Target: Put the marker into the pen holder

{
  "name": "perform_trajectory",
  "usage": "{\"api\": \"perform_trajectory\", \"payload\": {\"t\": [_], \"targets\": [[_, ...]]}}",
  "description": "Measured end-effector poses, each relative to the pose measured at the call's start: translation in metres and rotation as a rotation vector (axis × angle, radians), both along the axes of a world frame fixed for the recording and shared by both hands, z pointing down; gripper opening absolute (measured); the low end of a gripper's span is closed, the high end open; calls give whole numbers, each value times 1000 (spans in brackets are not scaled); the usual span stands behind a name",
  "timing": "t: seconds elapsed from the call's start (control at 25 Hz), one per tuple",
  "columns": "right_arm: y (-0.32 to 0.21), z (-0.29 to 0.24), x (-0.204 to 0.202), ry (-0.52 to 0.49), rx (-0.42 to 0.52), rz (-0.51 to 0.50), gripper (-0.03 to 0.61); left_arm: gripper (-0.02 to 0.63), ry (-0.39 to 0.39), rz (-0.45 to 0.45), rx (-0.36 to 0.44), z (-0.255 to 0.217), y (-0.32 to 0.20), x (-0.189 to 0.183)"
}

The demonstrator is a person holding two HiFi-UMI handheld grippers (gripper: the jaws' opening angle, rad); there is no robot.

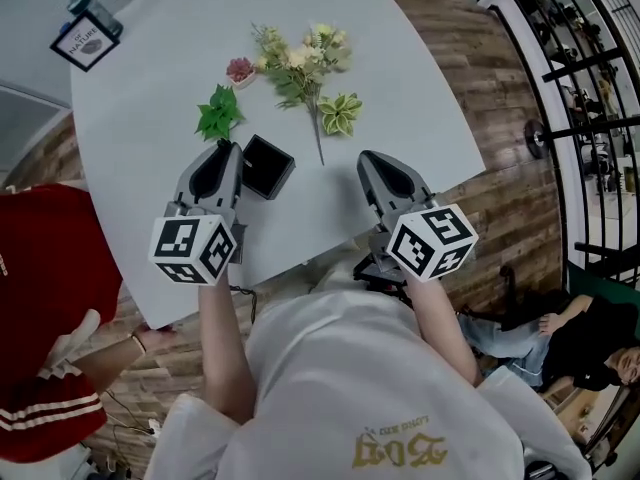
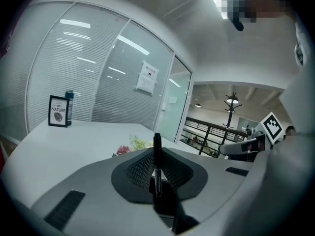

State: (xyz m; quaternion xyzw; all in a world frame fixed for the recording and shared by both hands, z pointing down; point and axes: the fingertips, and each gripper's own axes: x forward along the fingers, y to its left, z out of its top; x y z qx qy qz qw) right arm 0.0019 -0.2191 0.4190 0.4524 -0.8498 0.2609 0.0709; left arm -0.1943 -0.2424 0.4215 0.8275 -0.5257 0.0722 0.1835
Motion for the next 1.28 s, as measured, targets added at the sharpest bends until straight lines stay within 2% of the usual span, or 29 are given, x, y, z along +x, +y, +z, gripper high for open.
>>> {"api": "perform_trajectory", "payload": {"t": [0.64,1.28], "targets": [[-39,23,1,-8,-55,-44,17,46,-94,-47,-122,38,-19,21],[-29,34,-3,-10,-70,-55,17,48,-169,-36,-180,69,-8,32]]}}
